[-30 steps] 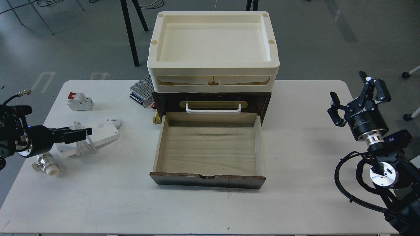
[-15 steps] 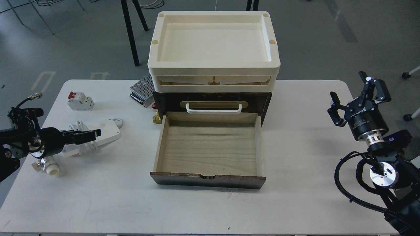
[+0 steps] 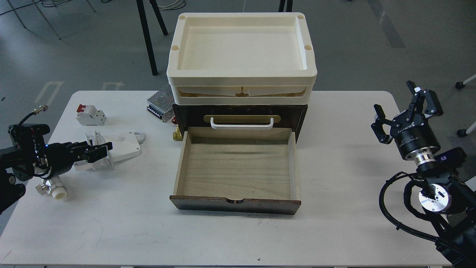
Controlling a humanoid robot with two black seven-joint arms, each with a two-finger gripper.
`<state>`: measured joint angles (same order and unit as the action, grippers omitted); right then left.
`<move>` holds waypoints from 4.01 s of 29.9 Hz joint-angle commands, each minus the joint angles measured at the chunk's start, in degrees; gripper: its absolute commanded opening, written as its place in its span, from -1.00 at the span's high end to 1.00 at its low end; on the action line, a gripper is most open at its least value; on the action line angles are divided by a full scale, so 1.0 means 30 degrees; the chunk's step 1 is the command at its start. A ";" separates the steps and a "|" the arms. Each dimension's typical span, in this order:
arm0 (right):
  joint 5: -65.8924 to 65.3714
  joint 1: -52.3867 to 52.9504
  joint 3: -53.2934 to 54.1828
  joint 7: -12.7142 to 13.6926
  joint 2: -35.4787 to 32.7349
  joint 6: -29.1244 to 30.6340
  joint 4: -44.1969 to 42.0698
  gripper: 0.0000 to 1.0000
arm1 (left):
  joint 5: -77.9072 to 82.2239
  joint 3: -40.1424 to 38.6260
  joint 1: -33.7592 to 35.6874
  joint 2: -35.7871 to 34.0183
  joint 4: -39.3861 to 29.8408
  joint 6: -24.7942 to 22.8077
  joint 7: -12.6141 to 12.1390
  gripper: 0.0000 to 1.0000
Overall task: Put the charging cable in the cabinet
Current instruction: 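Lower the left gripper onto the white adapter and close on it, then lift the white adapter with the left gripper and carry it over the drawer, then lower the held adapter into the open wooden drawer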
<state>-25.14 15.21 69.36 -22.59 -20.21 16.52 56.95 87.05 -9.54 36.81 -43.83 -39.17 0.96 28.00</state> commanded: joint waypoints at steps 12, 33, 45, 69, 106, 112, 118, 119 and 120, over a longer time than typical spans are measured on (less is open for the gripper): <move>0.0001 0.0000 0.0023 0.0000 0.0000 0.0000 0.0000 -0.99 | 0.0016 0.1891 0.0034 0.0050 0.0399 0.1380 0.0001 0.92; 0.0001 0.0000 0.0023 0.0000 0.0000 0.0000 0.0000 -0.99 | -0.6508 0.1247 0.0356 -0.2205 0.0253 0.1673 0.0001 1.00; 0.0001 0.0000 0.0023 0.0000 0.0000 -0.0058 0.0000 -0.99 | -1.2871 -0.3347 0.0355 -0.4108 0.0077 -0.0050 0.0001 1.00; 0.0001 0.0000 0.0023 0.0000 0.0000 -0.0146 0.0000 -0.99 | -1.0828 -0.7718 1.0958 -0.8301 -0.7476 -0.7936 0.0001 1.00; 0.0001 0.0000 0.0023 0.0000 0.0000 -0.0146 -0.0029 -0.99 | -0.3208 -0.0951 0.7830 -0.3759 -1.7764 -0.5975 0.0001 1.00; 0.0001 0.0000 0.0023 0.0000 0.0000 -0.0146 -0.0029 -0.99 | -0.3030 -0.0951 0.5428 -0.3321 -1.7764 -0.4862 0.0001 1.00; 0.0001 0.0000 0.0023 0.0000 0.0000 -0.0117 -0.0029 -0.99 | -0.2035 -0.0950 0.3230 -0.2297 -1.7064 -0.2929 0.0001 1.00; 0.0001 0.0000 0.0023 0.0000 0.0000 -0.0117 -0.0029 -0.99 | -0.2034 -0.0922 0.2879 -0.1830 -1.6713 -0.2665 0.0001 1.00; 0.0001 0.0000 0.0023 0.0000 0.0000 -0.0117 -0.0029 -0.99 | -0.2034 -0.0950 0.2672 -0.1419 -1.6333 -0.2547 0.0001 1.00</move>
<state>-25.16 15.21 69.43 -22.59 -20.21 16.15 56.86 80.64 -12.37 47.29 -51.13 -90.73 -8.66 27.99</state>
